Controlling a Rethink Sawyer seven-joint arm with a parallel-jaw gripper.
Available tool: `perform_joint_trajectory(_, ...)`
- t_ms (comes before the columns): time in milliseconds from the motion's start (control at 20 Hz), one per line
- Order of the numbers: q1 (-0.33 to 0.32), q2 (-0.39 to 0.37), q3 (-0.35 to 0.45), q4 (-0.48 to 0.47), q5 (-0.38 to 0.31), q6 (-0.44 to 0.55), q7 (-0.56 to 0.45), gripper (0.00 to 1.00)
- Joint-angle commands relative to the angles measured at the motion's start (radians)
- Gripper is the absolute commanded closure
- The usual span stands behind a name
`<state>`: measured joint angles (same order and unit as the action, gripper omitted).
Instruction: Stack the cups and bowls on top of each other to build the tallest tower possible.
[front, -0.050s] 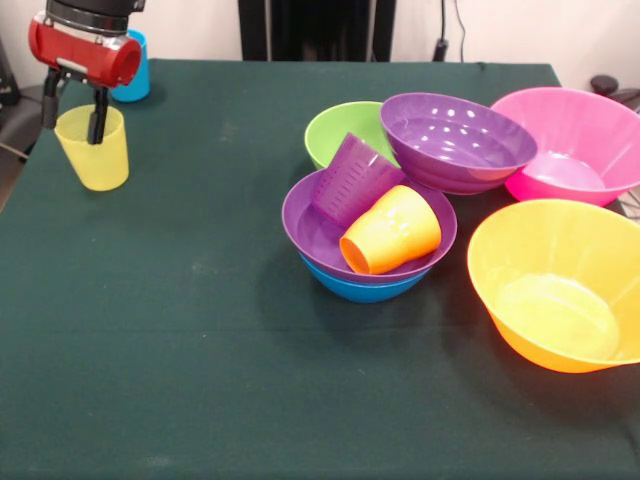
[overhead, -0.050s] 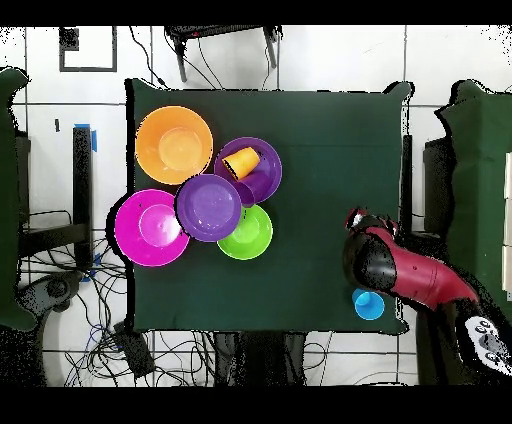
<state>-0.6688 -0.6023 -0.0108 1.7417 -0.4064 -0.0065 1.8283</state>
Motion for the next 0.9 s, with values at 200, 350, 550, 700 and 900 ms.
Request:
perform_joint_trajectory(200,0.031,0.040,0.035,0.000,-0.015,0.123,0.048,0.00)
perform_joint_trajectory(350,0.055,0.048,0.010,-0.008,-0.014,0.124,0.053,0.00)
perform_joint_trajectory(550,0.161,0.070,-0.097,-0.036,-0.001,0.117,0.089,0.00)
perform_joint_trajectory(700,0.183,0.079,-0.113,-0.025,0.009,0.082,0.103,0.00)
perform_joint_trajectory(900,0.152,0.072,-0.070,0.016,0.019,0.045,0.119,0.00)
